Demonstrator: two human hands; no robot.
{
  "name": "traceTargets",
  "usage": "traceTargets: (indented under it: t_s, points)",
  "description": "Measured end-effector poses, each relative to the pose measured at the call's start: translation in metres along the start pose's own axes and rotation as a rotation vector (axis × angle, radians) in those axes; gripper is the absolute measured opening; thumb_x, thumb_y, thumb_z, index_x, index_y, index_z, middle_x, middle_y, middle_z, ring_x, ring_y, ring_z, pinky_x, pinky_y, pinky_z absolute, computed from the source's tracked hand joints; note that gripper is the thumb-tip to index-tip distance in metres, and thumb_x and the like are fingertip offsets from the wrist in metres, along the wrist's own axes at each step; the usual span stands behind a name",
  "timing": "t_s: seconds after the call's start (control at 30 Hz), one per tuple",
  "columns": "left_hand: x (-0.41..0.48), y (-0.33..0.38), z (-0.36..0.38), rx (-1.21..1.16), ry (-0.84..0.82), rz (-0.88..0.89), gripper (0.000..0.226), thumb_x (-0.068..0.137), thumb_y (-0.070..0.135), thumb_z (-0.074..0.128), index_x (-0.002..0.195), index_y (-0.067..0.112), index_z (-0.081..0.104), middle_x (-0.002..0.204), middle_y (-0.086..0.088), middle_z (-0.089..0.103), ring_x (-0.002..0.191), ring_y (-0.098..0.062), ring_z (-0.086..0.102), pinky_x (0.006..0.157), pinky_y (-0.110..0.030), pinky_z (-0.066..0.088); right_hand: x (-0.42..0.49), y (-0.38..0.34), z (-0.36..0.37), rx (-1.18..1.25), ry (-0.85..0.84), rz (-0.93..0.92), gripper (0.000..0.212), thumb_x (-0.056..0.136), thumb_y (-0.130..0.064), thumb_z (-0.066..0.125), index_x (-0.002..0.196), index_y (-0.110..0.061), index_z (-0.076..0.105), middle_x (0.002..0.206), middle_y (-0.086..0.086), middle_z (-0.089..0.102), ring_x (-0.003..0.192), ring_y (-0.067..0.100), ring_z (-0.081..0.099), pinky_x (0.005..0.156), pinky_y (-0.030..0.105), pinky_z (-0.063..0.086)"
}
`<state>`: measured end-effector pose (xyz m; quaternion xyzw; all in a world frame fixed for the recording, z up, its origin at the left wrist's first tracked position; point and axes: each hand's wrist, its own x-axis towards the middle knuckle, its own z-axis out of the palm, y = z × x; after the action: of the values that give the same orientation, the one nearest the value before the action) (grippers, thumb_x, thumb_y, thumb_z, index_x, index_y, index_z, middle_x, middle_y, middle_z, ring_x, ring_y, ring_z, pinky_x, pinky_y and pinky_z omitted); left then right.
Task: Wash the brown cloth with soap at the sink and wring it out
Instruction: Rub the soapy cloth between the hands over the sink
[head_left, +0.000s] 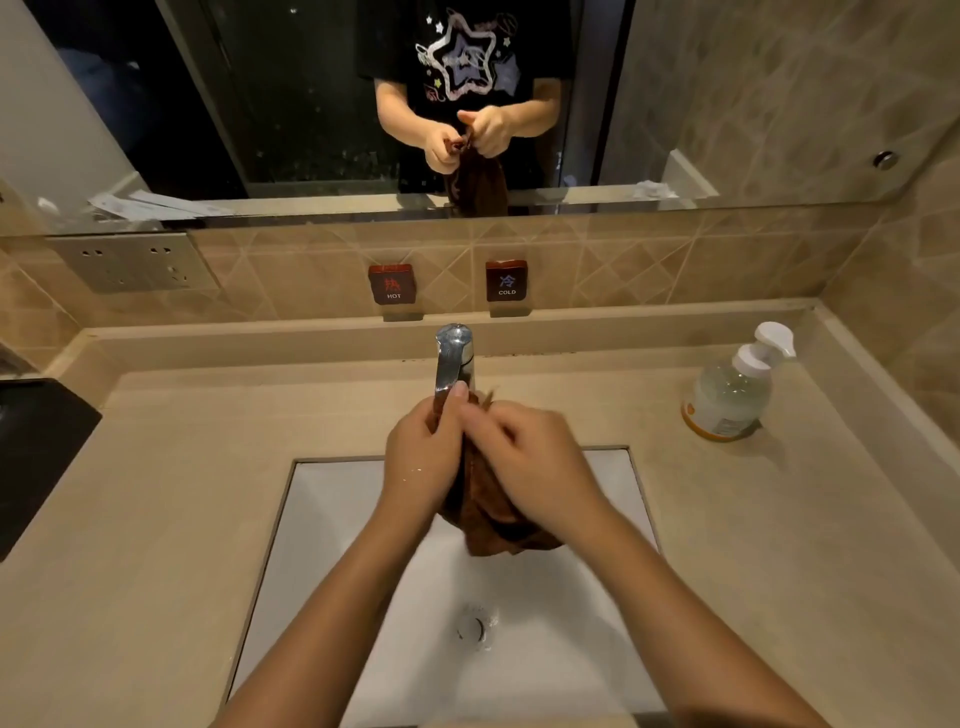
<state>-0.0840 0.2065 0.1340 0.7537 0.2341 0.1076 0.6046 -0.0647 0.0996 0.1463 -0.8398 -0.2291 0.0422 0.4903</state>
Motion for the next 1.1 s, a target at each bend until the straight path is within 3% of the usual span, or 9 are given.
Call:
traceTargets:
  t_s: [0.17, 0.33, 0.47, 0.57, 0.63, 0.73, 0.87, 1.03, 1.1]
  points:
    - [-0.015, 0.003, 0.023, -0.104, -0.012, -0.070, 0.044, 0.098, 0.043, 0.039, 0.084, 0.012, 0.067, 0.076, -0.004, 0.069, 0.070, -0.016, 0.063, 0.060, -0.026, 0.047, 0.015, -0.001, 0.011, -0.172, 0.279, 0.083, 0.047, 0.099, -0.034, 0.033, 0.064, -0.011, 0.054, 0.059, 0.007, 0.056, 0.059, 0.026, 0.055, 0.055, 0.031, 0.035]
    - [-0.006, 0.000, 0.011, -0.212, -0.087, -0.158, 0.033, 0.099, 0.023, 0.046, 0.073, 0.009, 0.060, 0.053, 0.004, 0.058, 0.057, -0.014, 0.055, 0.047, -0.016, 0.042, -0.001, -0.013, 0.035, -0.402, 0.235, -0.068, 0.055, 0.096, -0.030, 0.032, 0.059, -0.006, 0.064, 0.043, 0.007, 0.058, 0.036, 0.023, 0.055, 0.036, 0.026, 0.038]
    - [-0.012, 0.001, 0.016, -0.217, -0.058, -0.194, 0.042, 0.097, 0.039, 0.046, 0.082, 0.007, 0.068, 0.068, -0.007, 0.068, 0.063, -0.016, 0.063, 0.056, -0.024, 0.048, 0.020, 0.003, 0.023, -0.255, 0.201, 0.086, 0.055, 0.100, -0.035, 0.025, 0.087, 0.000, 0.066, 0.080, 0.017, 0.067, 0.072, 0.031, 0.064, 0.057, 0.031, 0.041]
    - [0.000, 0.006, 0.007, -0.259, -0.050, -0.235, 0.037, 0.097, 0.030, 0.048, 0.070, 0.009, 0.061, 0.058, -0.003, 0.060, 0.057, -0.015, 0.055, 0.055, -0.025, 0.042, 0.001, -0.013, 0.034, -0.477, 0.108, -0.101, 0.033, 0.098, -0.024, 0.040, 0.096, -0.005, 0.066, 0.063, 0.010, 0.066, 0.054, 0.025, 0.061, 0.048, 0.027, 0.030]
    - [-0.002, 0.006, 0.007, -0.357, -0.098, -0.256, 0.035, 0.097, 0.030, 0.049, 0.072, 0.008, 0.061, 0.059, -0.006, 0.058, 0.061, -0.018, 0.055, 0.061, -0.030, 0.041, 0.001, -0.015, 0.040, -0.433, 0.101, -0.050, 0.039, 0.099, -0.021, 0.034, 0.082, -0.006, 0.066, 0.052, 0.010, 0.061, 0.043, 0.025, 0.055, 0.043, 0.026, 0.028]
    - [-0.011, 0.001, 0.017, -0.245, -0.097, -0.189, 0.039, 0.098, 0.036, 0.046, 0.084, 0.007, 0.069, 0.077, -0.011, 0.070, 0.072, -0.020, 0.066, 0.067, -0.032, 0.049, 0.028, 0.004, 0.022, -0.235, 0.199, 0.149, 0.044, 0.100, -0.028, 0.030, 0.081, -0.005, 0.061, 0.068, 0.014, 0.064, 0.063, 0.030, 0.062, 0.050, 0.032, 0.040]
    - [0.001, 0.001, 0.010, -0.163, -0.083, -0.167, 0.035, 0.099, 0.025, 0.045, 0.078, 0.004, 0.064, 0.063, -0.009, 0.062, 0.058, -0.012, 0.059, 0.052, -0.015, 0.043, 0.001, -0.010, 0.034, -0.245, 0.120, 0.054, 0.035, 0.101, -0.025, 0.030, 0.117, -0.008, 0.055, 0.077, 0.016, 0.067, 0.065, 0.031, 0.059, 0.049, 0.033, 0.034]
    - [-0.012, 0.000, 0.012, -0.204, -0.147, -0.175, 0.043, 0.097, 0.039, 0.046, 0.081, 0.008, 0.070, 0.071, -0.009, 0.068, 0.067, -0.019, 0.063, 0.066, -0.030, 0.046, 0.025, 0.012, 0.026, -0.083, 0.207, 0.242, 0.052, 0.100, -0.032, 0.028, 0.078, 0.000, 0.063, 0.075, 0.017, 0.065, 0.072, 0.033, 0.062, 0.060, 0.035, 0.043]
    - [-0.006, 0.001, 0.008, -0.192, -0.131, -0.190, 0.042, 0.098, 0.037, 0.046, 0.079, 0.007, 0.068, 0.070, -0.008, 0.066, 0.066, -0.018, 0.061, 0.064, -0.027, 0.045, 0.015, 0.005, 0.031, -0.131, 0.179, 0.171, 0.052, 0.100, -0.034, 0.030, 0.076, -0.001, 0.062, 0.074, 0.016, 0.065, 0.071, 0.032, 0.062, 0.060, 0.035, 0.044]
